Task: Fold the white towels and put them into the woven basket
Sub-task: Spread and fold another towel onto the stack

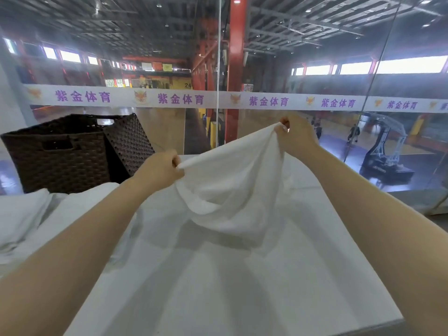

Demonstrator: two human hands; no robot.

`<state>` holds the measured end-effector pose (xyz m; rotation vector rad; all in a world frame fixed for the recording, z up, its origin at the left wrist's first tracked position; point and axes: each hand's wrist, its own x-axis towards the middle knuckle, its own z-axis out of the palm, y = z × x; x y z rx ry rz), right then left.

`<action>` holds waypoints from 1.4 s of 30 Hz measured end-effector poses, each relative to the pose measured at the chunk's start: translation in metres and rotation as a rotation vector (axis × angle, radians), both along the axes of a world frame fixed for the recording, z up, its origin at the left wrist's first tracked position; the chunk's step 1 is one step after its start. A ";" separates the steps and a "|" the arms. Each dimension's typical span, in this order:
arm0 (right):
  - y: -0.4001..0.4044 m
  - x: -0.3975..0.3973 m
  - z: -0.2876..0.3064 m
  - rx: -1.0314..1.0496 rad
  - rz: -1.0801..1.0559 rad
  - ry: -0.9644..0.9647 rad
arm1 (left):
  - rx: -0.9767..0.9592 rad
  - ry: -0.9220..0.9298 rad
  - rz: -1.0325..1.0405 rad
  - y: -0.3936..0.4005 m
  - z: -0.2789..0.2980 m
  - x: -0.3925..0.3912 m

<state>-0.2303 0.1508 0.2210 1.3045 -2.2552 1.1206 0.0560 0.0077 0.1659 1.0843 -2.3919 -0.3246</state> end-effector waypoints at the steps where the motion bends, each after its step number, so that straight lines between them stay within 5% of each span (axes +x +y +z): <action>1: 0.001 0.003 0.008 -0.018 0.008 0.004 | -0.068 0.030 0.038 -0.006 0.007 -0.001; 5: -0.003 0.015 0.035 -0.084 0.049 0.046 | -0.108 -0.001 0.090 -0.027 0.015 -0.001; 9: -0.004 0.011 0.062 -0.130 0.027 0.095 | 0.242 -0.220 -0.030 -0.033 0.005 0.009; 13: 0.004 -0.003 0.076 -0.112 -0.005 0.125 | 0.638 -0.044 -0.377 -0.012 0.012 0.028; 16: 0.008 -0.011 0.078 -0.063 -0.051 0.144 | 0.531 0.228 -0.561 -0.003 0.030 0.039; 18: 0.010 -0.014 0.078 -0.037 -0.072 0.131 | 0.382 0.245 -0.613 0.006 0.045 0.046; 22: 0.012 -0.019 0.075 -0.005 -0.073 0.109 | 0.115 0.018 -0.646 0.014 0.073 0.052; 25: 0.010 -0.019 0.076 0.002 -0.055 0.095 | 0.055 -0.220 -0.540 0.015 0.088 0.059; 28: 0.009 -0.015 0.077 0.003 -0.039 0.100 | 0.097 -0.265 -0.476 0.015 0.095 0.064; 31: 0.010 -0.019 0.076 -0.001 -0.040 0.092 | 0.217 -0.070 -0.428 0.015 0.093 0.073; 38: 0.022 -0.019 0.076 -0.104 0.153 -0.332 | -0.073 0.356 -0.254 -0.017 0.090 0.079; 42: 0.017 -0.012 0.077 -0.108 0.211 -0.416 | -0.077 0.481 -0.142 -0.032 0.089 0.072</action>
